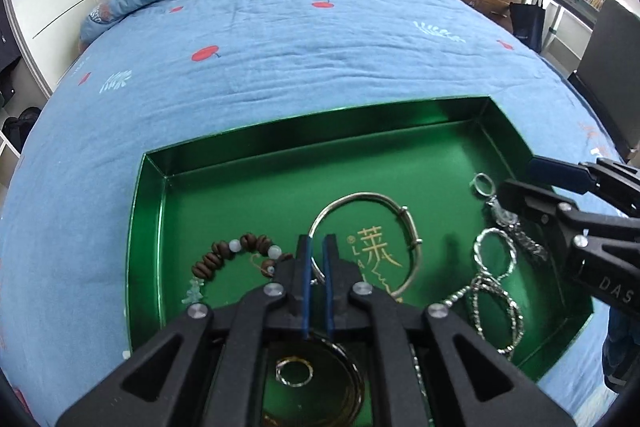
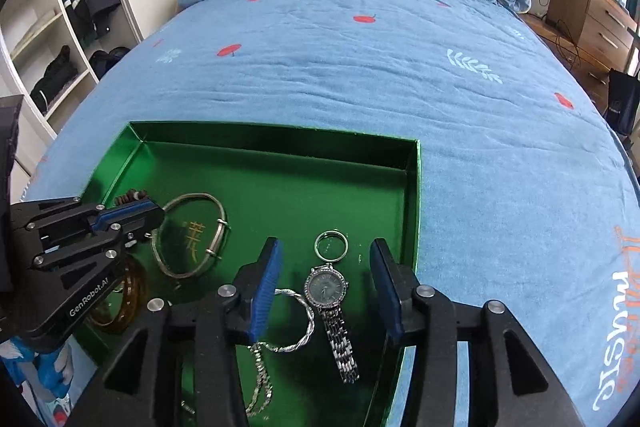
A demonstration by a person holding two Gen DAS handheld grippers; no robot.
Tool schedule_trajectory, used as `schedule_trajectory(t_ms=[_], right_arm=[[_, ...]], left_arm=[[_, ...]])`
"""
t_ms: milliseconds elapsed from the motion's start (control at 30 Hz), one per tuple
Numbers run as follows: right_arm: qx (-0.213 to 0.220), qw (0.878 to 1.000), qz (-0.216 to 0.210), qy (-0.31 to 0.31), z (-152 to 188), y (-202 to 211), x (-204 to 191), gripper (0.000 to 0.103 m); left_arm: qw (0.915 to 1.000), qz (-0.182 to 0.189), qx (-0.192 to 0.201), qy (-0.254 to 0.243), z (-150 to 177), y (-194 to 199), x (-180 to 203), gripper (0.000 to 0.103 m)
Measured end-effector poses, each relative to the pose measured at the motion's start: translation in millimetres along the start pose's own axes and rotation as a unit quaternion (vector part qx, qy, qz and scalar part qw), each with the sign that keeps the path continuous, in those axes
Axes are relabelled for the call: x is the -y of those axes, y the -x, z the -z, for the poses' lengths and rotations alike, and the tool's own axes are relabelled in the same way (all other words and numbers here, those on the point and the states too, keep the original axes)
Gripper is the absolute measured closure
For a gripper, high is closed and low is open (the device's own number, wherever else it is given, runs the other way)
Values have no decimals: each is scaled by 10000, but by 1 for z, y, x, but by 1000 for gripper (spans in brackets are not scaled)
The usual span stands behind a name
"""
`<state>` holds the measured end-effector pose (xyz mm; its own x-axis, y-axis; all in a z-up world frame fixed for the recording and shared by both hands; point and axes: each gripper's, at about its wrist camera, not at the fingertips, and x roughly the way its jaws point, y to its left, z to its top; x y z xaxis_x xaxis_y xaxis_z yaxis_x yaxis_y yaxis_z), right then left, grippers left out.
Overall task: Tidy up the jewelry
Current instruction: 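Drop the silver bangle into the green tray while the right tool releases the ring, then lift both open tools out of the tray toward the remaining jewelry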
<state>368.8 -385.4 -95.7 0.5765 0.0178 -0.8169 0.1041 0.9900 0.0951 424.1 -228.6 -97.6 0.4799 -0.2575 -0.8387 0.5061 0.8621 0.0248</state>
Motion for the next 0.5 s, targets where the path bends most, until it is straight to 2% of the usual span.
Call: schedule_trajectory(t_ms=[167,400,500], right_arm=[[531,9985,-117,8,12,68,-5,57],[1126,9929,-337,186,55,174,-25,57],[1321,9901,-418,218,79,212,-31,57]], left_arm=[[9988,66,494,21,22,72,-12,97],[9942,-229,1007,294,73,180,-48,97],[9906,-475,1178,510,98,220,-64,97]])
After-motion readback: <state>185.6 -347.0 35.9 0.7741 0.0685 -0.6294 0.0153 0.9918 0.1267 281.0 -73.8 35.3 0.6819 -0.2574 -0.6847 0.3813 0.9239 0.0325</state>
